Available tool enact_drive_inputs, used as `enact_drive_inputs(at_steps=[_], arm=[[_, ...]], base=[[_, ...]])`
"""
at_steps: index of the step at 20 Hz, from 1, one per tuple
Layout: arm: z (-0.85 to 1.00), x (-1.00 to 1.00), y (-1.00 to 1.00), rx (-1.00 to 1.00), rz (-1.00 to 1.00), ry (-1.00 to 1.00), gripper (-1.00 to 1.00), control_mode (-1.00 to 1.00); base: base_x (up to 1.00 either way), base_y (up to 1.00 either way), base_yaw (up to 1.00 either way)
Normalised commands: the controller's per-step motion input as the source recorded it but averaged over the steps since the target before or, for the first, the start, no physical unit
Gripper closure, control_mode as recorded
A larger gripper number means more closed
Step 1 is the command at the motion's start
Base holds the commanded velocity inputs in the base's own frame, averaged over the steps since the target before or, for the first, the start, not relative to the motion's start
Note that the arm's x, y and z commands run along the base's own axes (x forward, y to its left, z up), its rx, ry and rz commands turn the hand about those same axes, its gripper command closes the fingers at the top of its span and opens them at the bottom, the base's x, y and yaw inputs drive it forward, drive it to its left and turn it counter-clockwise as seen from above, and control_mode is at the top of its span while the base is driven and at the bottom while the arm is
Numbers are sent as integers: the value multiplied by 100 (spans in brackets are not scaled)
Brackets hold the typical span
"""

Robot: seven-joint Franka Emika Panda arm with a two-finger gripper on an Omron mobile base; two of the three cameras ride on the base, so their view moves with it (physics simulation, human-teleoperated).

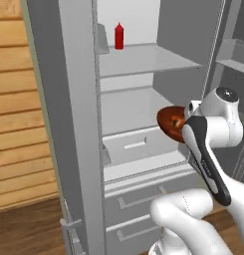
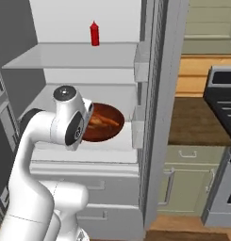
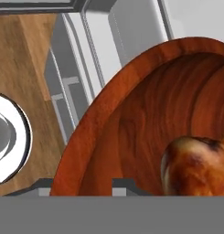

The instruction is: Pick the chicken drumstick and carrot from their plates and place them in the bowl. Then put the bowl in the fridge.

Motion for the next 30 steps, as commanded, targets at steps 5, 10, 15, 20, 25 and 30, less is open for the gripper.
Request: enact_drive_inputs(at_steps=[5,10,15,20,25,30], arm=[[0,0,0,0,0,0,100,100],[0,0,0,0,0,0,100,100],[0,0,0,0,0,0,100,100],[0,0,0,0,0,0,100,100],[0,0,0,0,0,0,100,100],[0,0,0,0,0,0,100,100]], base=[[0,6,34],[13,-1,32],[33,-10,10],[16,-13,0],[0,-12,0],[23,-10,-7]])
